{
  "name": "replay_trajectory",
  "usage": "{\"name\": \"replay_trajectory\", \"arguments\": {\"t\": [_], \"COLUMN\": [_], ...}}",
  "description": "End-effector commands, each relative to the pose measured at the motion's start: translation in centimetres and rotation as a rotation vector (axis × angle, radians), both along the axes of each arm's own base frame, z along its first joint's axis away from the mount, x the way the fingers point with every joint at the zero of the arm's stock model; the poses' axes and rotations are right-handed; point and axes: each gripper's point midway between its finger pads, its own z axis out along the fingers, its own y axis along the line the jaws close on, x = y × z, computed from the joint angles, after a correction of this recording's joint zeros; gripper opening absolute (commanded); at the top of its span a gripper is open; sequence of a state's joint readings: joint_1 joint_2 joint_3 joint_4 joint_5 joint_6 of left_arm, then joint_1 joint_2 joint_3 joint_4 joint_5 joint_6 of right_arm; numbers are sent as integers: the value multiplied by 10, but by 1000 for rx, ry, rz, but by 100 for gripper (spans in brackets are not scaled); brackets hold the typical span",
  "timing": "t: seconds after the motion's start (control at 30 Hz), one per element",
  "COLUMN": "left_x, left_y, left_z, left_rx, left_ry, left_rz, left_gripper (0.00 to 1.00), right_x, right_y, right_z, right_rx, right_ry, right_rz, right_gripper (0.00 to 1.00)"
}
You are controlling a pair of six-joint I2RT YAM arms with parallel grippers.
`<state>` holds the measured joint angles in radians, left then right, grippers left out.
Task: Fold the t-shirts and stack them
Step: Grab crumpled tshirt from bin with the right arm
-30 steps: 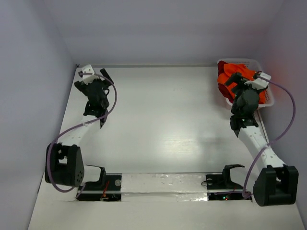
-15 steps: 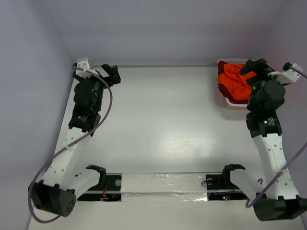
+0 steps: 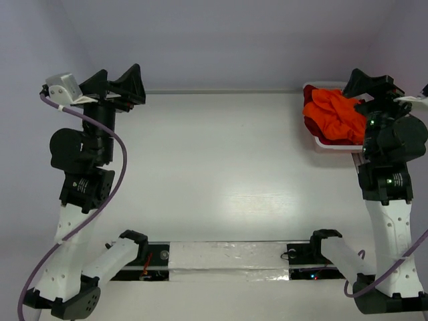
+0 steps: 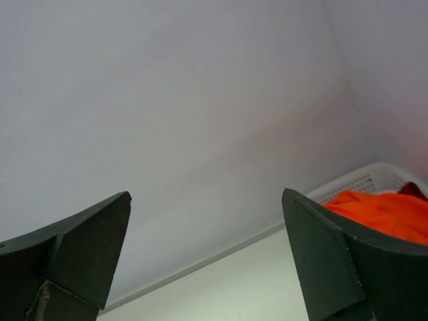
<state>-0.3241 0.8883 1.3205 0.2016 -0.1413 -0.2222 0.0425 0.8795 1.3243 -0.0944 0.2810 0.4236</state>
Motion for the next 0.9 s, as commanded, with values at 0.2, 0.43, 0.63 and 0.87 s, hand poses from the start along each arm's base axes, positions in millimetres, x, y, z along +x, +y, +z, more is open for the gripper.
{"name": "replay_trajectory", "arguments": {"t": [0.2, 0.43, 0.63, 0.87], "left_x": [35, 59, 42, 9], "left_y": [19, -17, -39, -38], "left_z": [-43, -67, -64, -45], "left_rx": [-107, 185, 178, 95], "left_ry": [206, 415, 356, 148], "left_rz": [139, 16, -126, -178], "left_gripper": [99, 99, 99, 99], "right_x": [-1, -1, -9, -13], "right_y": [-31, -11, -11, -4], "right_z": [-24, 6, 14, 19], "right_rx": [22, -81, -63, -60], "right_ry": [51, 63, 28, -8], "right_rz": [-178, -72, -69, -31], "right_gripper": [100, 100, 100, 100]}}
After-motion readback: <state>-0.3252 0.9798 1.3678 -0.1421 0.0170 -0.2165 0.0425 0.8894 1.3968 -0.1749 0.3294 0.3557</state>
